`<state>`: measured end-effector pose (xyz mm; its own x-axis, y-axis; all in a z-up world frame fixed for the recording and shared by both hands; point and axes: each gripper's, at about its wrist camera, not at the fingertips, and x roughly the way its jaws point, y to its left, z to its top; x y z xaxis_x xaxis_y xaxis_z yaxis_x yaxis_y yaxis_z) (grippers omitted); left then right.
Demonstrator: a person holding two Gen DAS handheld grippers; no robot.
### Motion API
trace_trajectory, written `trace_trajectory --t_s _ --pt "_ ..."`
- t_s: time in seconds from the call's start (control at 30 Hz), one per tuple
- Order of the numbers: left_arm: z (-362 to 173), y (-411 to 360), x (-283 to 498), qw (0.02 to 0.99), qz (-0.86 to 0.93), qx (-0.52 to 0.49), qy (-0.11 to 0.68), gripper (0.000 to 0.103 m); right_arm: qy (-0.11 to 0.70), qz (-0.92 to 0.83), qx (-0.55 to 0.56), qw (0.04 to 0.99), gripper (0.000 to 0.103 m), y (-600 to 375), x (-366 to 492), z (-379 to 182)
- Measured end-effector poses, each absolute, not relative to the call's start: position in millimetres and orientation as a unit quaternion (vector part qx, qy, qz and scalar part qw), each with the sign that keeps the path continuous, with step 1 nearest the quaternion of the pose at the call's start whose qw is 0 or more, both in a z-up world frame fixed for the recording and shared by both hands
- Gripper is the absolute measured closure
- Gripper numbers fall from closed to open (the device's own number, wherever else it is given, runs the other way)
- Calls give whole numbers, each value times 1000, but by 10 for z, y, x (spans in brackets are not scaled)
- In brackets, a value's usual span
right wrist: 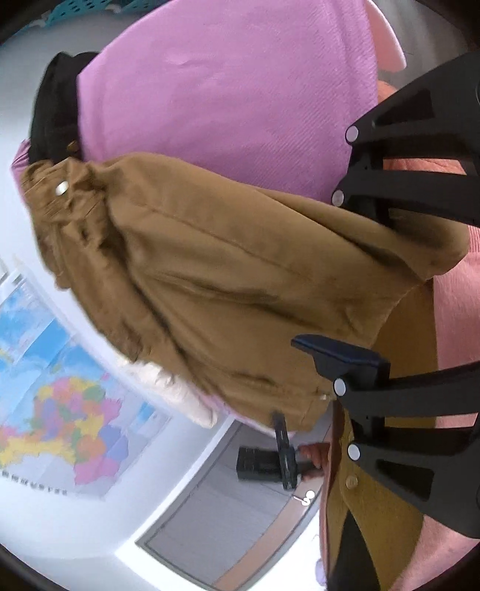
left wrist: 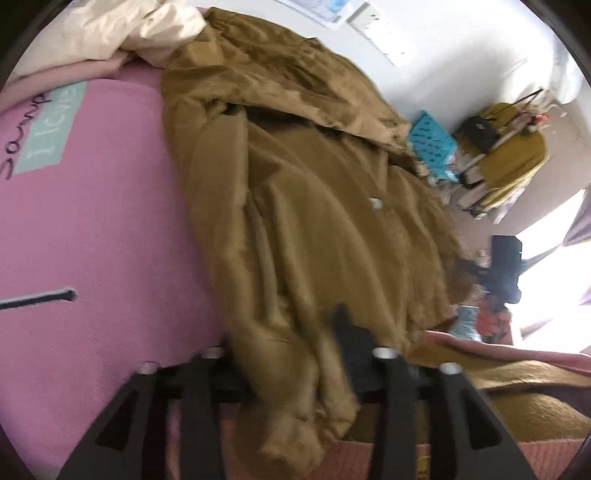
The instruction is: Fold large clothes
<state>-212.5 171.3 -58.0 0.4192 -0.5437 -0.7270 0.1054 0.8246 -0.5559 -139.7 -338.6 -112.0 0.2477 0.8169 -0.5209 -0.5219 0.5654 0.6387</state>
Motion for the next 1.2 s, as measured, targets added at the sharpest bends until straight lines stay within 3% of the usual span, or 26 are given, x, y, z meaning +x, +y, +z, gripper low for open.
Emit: trace_trajectory --t_s 0.03,0.07,0.1,0.13,0.17,0.23,0.37,0.67,0.8,1.0,1.2 --pt "-568 1671 -2142 812 -210 -219 498 28 434 434 174 770 59 -3373 -1388 -1148" --pt "-552 1618 -2145 813 -218 -215 496 24 430 434 175 772 63 -3354 -1383 -1149" --pt "-539 1553 -2143 817 -215 -202 495 23 426 434 175 774 77 -3339 -1382 -1141" --pt "-525 1504 -2137 822 -209 -189 495 29 421 435 182 774 90 -3342 -1385 -1133" --pt "-518 1496 -2128 822 -207 -192 494 38 417 439 190 773 91 -3331 -1386 -1121" --pt "-521 1547 -2104 825 -179 -202 495 92 405 443 197 775 92 -3312 -1418 -1056" --pt "-362 1774 -2178 833 -169 -237 470 94 340 475 196 788 95 -3364 -1604 -652" --pt "647 1893 -2772 889 -223 -224 331 95 200 493 200 823 98 -3770 -2098 137" --pt "613 1923 -2815 885 -237 -229 328 94 222 489 211 817 98 -3733 -2052 22" --pt "223 1989 -2653 853 -219 -252 400 94 273 476 229 804 98 -3698 -1892 -207" --pt "320 2017 -2607 852 -213 -256 403 92 271 473 234 805 97 -3731 -1800 -120"
